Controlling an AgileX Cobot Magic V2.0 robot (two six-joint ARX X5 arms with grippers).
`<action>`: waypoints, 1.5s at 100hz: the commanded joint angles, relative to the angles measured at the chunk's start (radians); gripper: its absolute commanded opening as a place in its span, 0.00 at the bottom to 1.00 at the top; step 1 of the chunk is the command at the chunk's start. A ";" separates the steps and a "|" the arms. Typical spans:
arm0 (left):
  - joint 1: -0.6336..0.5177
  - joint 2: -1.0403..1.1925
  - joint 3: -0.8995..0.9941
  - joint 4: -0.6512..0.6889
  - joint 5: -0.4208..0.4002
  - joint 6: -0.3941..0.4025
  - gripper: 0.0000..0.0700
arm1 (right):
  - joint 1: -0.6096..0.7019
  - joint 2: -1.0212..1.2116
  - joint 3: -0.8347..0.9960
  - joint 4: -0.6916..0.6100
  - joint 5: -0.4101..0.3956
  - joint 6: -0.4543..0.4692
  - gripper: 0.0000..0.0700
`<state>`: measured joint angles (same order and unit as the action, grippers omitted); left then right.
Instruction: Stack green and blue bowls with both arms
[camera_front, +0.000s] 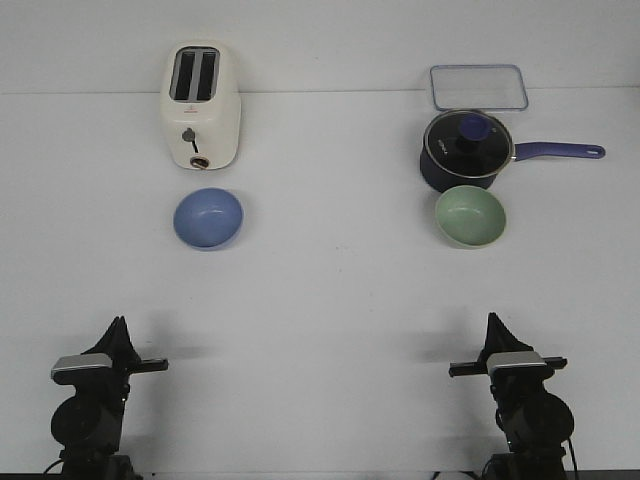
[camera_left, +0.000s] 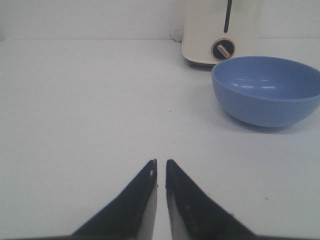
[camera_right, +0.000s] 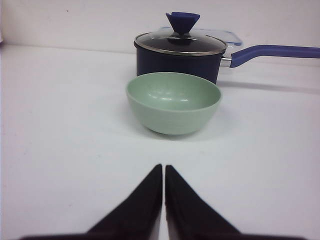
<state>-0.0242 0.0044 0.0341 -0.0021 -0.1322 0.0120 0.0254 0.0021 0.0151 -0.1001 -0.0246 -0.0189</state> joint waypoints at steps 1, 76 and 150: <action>0.001 -0.001 -0.020 0.011 0.000 -0.002 0.02 | 0.001 -0.001 -0.002 0.011 -0.002 -0.002 0.01; 0.001 -0.001 -0.020 0.011 0.000 -0.002 0.02 | 0.001 -0.001 -0.002 0.011 -0.002 -0.002 0.01; 0.001 -0.001 -0.020 0.011 0.000 -0.002 0.02 | 0.002 -0.001 0.011 0.057 -0.011 0.383 0.00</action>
<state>-0.0242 0.0044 0.0341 -0.0021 -0.1322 0.0120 0.0257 0.0021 0.0151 -0.0475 -0.0319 0.2317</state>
